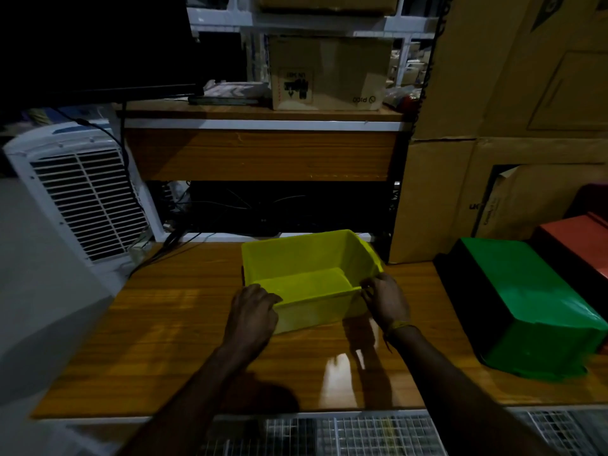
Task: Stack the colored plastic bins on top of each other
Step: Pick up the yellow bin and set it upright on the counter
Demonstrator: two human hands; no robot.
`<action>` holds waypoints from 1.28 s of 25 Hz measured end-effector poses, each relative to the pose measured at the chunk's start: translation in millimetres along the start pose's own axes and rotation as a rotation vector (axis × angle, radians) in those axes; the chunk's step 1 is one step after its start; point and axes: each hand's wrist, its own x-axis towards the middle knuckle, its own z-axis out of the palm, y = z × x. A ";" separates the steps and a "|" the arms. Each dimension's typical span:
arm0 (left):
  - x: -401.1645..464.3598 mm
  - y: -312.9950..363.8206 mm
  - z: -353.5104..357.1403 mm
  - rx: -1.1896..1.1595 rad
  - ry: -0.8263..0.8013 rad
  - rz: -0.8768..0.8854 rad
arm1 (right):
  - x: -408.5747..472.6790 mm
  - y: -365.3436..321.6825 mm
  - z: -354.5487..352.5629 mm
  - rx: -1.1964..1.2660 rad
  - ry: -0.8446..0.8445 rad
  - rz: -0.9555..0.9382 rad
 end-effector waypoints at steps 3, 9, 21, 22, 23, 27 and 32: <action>2.6 21.6 3.7 0.142 -0.013 -0.167 | -12.1 -14.4 2.4 0.098 0.059 -0.019; 0.0 102.6 25.7 0.024 -0.021 -0.007 | -41.5 -29.5 9.4 0.274 0.135 -0.139; -22.9 64.9 25.3 -0.383 -0.073 -0.047 | -21.0 -6.0 -4.7 0.204 0.146 0.056; -25.5 55.1 21.9 -0.375 -0.038 -0.081 | -18.8 -5.5 -3.4 0.198 0.120 0.087; -26.7 48.3 18.1 -0.351 0.003 -0.135 | -16.8 -6.0 -1.1 0.225 0.090 0.108; -18.8 38.5 2.1 -0.445 0.075 -0.433 | -13.9 -21.9 9.7 0.411 0.048 0.101; 3.4 30.2 -27.2 -0.621 0.225 -0.675 | -6.8 -55.7 -1.6 0.539 0.108 0.114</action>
